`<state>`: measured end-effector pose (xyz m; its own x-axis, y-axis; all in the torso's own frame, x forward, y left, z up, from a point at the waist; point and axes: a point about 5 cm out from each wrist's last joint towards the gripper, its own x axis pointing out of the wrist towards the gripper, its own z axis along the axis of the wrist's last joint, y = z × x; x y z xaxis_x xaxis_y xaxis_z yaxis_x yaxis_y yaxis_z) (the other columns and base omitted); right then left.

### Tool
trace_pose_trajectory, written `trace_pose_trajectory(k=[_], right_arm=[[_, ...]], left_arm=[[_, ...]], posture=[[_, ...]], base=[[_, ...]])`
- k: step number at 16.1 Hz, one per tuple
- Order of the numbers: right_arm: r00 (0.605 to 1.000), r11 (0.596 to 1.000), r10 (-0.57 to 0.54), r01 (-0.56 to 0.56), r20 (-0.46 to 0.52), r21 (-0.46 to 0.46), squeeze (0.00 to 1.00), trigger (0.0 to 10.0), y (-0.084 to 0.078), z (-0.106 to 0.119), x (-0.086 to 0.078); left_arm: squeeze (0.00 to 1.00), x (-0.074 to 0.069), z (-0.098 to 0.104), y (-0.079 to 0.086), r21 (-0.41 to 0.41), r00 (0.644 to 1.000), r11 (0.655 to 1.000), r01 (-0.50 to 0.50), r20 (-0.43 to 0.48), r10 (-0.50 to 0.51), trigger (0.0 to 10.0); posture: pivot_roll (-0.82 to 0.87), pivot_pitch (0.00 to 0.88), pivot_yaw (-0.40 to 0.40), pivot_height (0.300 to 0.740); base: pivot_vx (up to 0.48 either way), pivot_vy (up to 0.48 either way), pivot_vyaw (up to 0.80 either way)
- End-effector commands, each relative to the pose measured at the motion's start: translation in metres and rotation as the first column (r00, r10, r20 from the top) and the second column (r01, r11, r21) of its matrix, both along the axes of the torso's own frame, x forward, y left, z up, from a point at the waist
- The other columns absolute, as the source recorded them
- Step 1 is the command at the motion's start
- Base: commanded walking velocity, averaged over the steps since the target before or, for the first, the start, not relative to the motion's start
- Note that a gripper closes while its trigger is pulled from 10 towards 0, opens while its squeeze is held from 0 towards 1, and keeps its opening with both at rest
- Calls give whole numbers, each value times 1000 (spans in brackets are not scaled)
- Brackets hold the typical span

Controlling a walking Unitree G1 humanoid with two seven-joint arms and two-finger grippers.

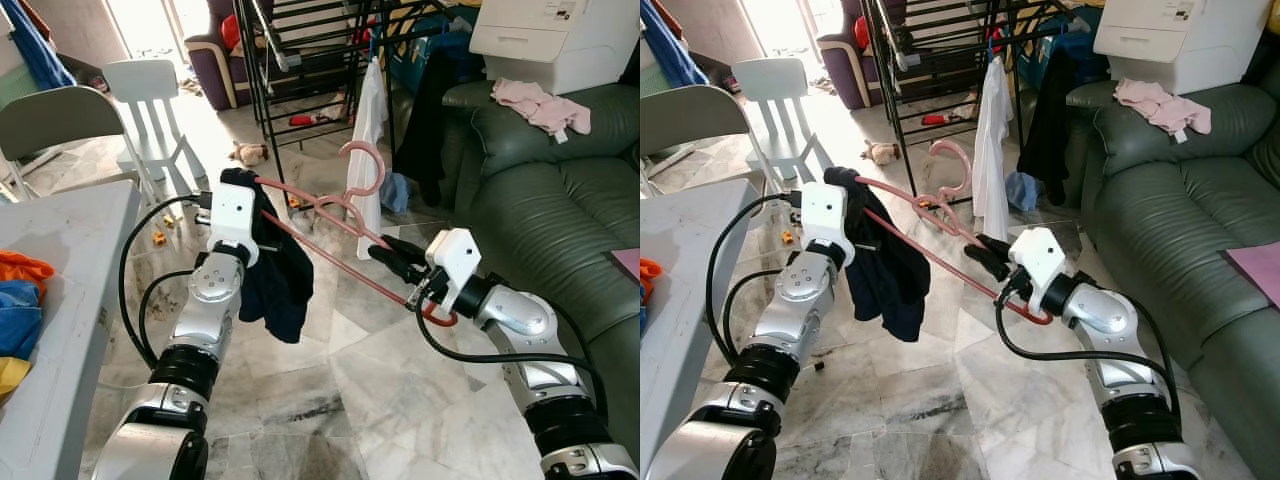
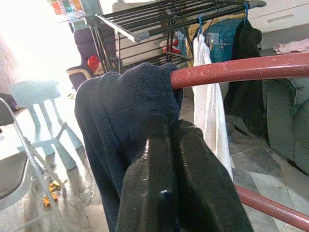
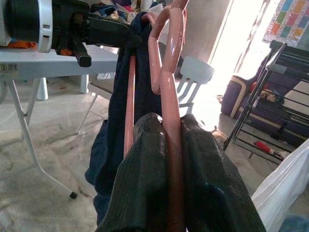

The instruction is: Hang hanger

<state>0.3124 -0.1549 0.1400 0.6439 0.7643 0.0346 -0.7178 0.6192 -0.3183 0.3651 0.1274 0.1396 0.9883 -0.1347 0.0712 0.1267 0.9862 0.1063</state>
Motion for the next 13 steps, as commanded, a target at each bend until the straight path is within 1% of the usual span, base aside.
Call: trace_pose_trajectory(k=[1, 5, 8, 11, 13], right_arm=[[997, 999, 37, -38, 62, 24, 0, 10000, 9, 15, 1], [998, 999, 27, -28, 56, 18, 0, 10000, 7, 13, 2], [999, 1000, 11, -11, 33, -3, 0, 10000, 6, 5, 2], [1000, 1000, -1, 1, -3, -24, 0, 10000, 4, -4, 2], [999, 999, -18, 17, -29, -37, 0, 10000, 3, -10, 2]], left_arm=[[0, 3, 5, 6, 5, 1000, 1000, -8, 16, 8, 0], [0, 1, 7, 7, 14, 999, 1000, -7, 39, 6, 0], [0, -4, 15, 10, 70, 994, 998, -2, 110, -6, 0], [0, -8, 16, 15, 114, 990, 993, -4, 144, -13, 0], [0, -12, 18, 11, 149, 983, 989, 26, 175, -52, 0]], posture=[[-131, 0, 111, 740], [-128, 0, 107, 740], [-126, 0, 106, 740], [-120, 0, 102, 740], [-116, 0, 101, 740]], base=[[0, 0, 0], [0, 0, 0], [0, 0, 0], [0, 0, 0], [0, 0, 0]])
